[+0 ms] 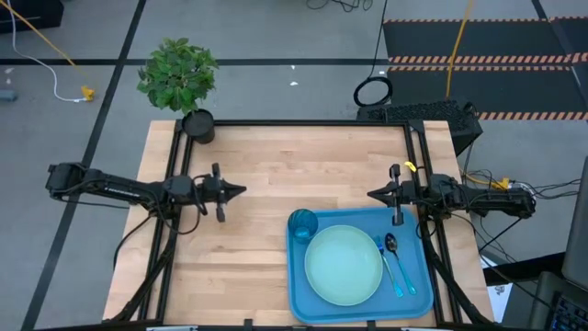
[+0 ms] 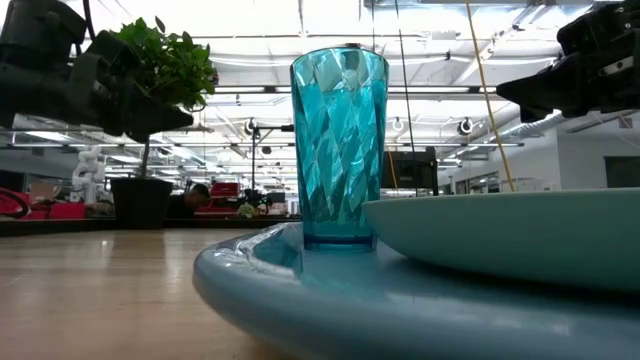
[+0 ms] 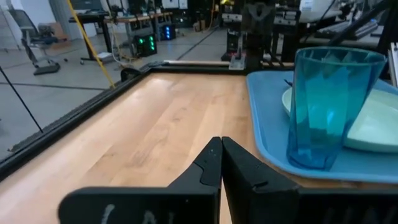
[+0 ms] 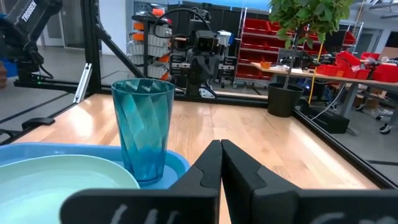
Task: Pick and place plate/cup/fork/spoon on tray
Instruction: Return to Home Position
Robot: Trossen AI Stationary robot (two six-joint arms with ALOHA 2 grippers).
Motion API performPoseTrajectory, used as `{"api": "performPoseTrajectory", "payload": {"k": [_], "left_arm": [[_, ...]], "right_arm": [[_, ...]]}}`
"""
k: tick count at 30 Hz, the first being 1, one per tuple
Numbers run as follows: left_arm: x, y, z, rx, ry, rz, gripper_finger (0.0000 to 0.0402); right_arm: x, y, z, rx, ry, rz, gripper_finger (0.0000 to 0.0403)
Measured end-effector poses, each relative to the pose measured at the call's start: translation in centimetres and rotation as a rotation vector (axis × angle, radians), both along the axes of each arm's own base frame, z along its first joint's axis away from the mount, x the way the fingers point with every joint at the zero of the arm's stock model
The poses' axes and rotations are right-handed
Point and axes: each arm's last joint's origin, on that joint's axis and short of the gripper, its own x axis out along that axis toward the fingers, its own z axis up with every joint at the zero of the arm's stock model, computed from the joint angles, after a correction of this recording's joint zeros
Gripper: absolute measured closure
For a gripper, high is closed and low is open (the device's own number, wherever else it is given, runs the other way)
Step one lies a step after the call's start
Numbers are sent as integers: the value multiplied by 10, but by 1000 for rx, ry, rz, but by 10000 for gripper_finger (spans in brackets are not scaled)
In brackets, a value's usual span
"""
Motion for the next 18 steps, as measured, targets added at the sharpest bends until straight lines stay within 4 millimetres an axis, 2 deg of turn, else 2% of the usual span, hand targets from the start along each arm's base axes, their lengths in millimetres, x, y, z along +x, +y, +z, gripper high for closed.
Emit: {"api": "performPoseTrajectory", "payload": {"k": [18], "left_arm": [[-15, -1, 8, -26, -35, -35, 392]], "right_arm": [[0, 0, 0, 0, -3, -1, 403]]}}
